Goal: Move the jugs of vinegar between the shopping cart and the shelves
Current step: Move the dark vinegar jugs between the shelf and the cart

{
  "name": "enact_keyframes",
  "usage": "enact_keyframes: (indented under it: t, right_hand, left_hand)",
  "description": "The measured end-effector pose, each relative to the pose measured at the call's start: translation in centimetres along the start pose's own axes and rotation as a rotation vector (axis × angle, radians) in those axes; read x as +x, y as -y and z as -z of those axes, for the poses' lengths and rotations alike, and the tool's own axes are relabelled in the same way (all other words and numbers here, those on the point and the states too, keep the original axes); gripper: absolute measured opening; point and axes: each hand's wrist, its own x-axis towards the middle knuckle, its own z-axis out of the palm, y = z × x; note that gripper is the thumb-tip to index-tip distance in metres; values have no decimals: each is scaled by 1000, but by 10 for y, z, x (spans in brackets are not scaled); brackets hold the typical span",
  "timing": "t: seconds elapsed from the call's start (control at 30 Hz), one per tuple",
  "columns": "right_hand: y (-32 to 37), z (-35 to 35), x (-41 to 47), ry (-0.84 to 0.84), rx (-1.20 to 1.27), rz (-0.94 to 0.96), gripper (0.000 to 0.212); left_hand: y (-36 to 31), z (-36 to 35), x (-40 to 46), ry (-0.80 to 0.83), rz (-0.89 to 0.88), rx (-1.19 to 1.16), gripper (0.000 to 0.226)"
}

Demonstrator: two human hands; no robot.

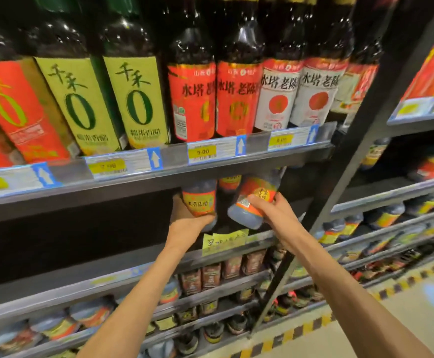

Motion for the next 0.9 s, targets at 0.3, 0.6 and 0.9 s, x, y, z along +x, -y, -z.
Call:
enact_keyframes:
  t: [0.3,0.6,0.9]
  right_hand:
    - [-8,9,41,-117,-131,42,82]
    - [-31,7,62,47,-310,100,105]
    - [-27,2,76,195,-459,96,105]
  left_hand:
    - [16,-37,27,-21,-109,39,99]
    - [16,-44,30,-75,-117,131,108]
    - [22,-39,24,-29,-48,271,88]
